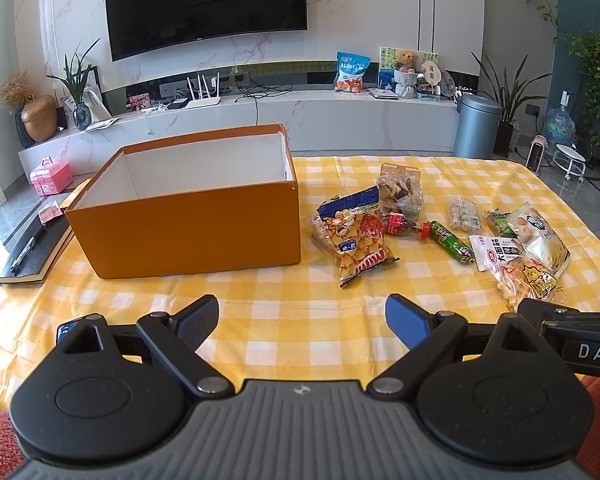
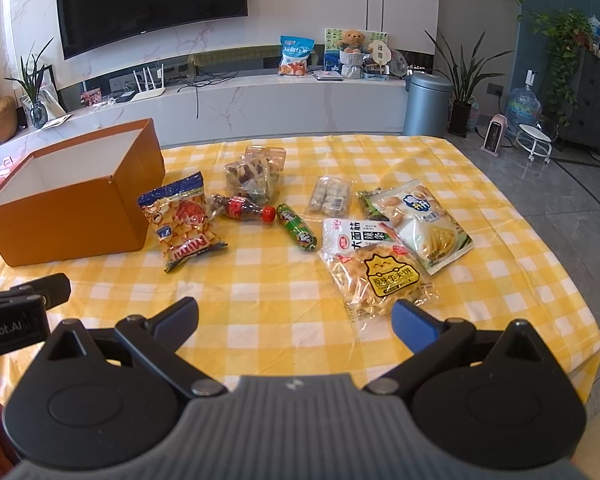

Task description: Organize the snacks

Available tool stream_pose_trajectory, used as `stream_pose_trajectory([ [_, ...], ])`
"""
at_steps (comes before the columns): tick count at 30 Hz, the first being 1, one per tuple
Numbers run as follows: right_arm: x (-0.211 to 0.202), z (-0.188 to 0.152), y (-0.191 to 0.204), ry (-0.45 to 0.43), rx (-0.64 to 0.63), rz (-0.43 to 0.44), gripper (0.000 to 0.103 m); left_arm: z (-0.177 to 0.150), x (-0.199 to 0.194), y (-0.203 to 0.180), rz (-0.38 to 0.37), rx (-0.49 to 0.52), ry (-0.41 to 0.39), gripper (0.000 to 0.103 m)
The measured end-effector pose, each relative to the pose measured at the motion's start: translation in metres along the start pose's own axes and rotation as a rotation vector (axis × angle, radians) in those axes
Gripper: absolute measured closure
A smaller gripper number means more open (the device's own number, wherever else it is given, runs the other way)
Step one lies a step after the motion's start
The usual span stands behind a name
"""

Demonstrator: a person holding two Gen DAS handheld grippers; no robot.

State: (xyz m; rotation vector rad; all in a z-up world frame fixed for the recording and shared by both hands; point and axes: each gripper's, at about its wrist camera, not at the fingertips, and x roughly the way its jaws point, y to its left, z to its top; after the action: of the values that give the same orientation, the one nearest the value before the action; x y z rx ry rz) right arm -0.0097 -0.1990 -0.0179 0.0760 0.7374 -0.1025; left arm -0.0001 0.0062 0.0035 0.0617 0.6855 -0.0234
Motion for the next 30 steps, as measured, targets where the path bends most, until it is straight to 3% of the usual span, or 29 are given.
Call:
stream_pose_trajectory([
  [30, 0.0026, 0.0001, 0.0035, 0.002, -0.002, -0.002, 0.003, 0.0010, -0.0004, -0.0007, -0.003, -0.003, 0.002, 0.000],
])
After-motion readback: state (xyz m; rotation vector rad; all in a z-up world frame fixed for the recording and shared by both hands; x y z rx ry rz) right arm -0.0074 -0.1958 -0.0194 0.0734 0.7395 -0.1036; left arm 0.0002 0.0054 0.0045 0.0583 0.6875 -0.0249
